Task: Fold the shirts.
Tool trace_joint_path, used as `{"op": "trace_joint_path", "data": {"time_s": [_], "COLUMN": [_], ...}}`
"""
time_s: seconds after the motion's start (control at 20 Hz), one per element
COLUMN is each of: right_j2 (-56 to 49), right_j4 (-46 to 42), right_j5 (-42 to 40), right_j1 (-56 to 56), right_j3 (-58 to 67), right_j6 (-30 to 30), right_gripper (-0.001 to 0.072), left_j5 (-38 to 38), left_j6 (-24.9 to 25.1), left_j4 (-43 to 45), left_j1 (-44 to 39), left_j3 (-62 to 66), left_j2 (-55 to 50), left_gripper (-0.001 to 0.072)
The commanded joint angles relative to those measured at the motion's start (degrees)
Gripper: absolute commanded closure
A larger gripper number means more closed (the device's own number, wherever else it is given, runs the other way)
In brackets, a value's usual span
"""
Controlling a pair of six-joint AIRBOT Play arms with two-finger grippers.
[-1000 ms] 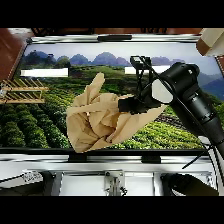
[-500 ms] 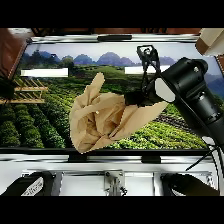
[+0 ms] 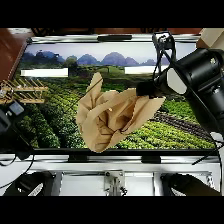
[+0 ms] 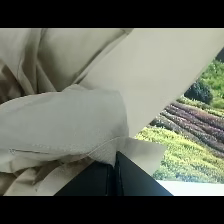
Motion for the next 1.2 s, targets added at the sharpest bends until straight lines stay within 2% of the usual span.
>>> {"op": "trace_joint_path", "data": {"time_s": [0.0,0.1,0.2,0.35,0.55,0.8,0.95,1.15], "right_j2": [0.0,0.0,0.0,0.0,0.4,3.9,6.0,9.0], "right_j4": [1.6,2.4,3.7,5.7,7.5,9.2,13.5,16.3], "right_j5": [0.4,0.4,0.4,0.4,0.0,-2.6,-4.7,-8.0], "right_j1": [-1.5,-1.5,-1.5,-1.5,-1.5,-1.5,-1.5,0.1], "right_j3": [0.1,0.2,0.2,0.2,0.2,0.2,0.2,0.2], "right_j6": [0.0,0.3,0.6,0.6,0.6,0.3,-2.4,-6.3], "right_gripper": [0.0653,0.0652,0.0653,0.0653,0.0653,0.0653,0.0653,0.0653], "left_j5": [-0.5,-0.5,-1.1,-0.3,5.0,9.5,13.7,15.5], "left_j6": [-1.1,-0.1,4.6,3.8,2.3,3.0,3.2,4.5], "left_j4": [-0.3,-2.5,-9.0,-10.2,-10.4,-15.8,-18.1,-19.0], "left_j1": [-3.1,-3.7,-4.5,-5.1,-5.0,-5.1,-5.1,-7.7], "left_j3": [-6.8,-8.8,-10.8,-14.1,-15.9,-20.8,-21.3,-21.3], "left_j2": [7.6,9.8,10.9,11.0,10.2,6.7,4.7,0.9], "left_gripper": [0.0668,0.0668,0.0668,0.0669,0.0669,0.0668,0.0669,0.0669]}}
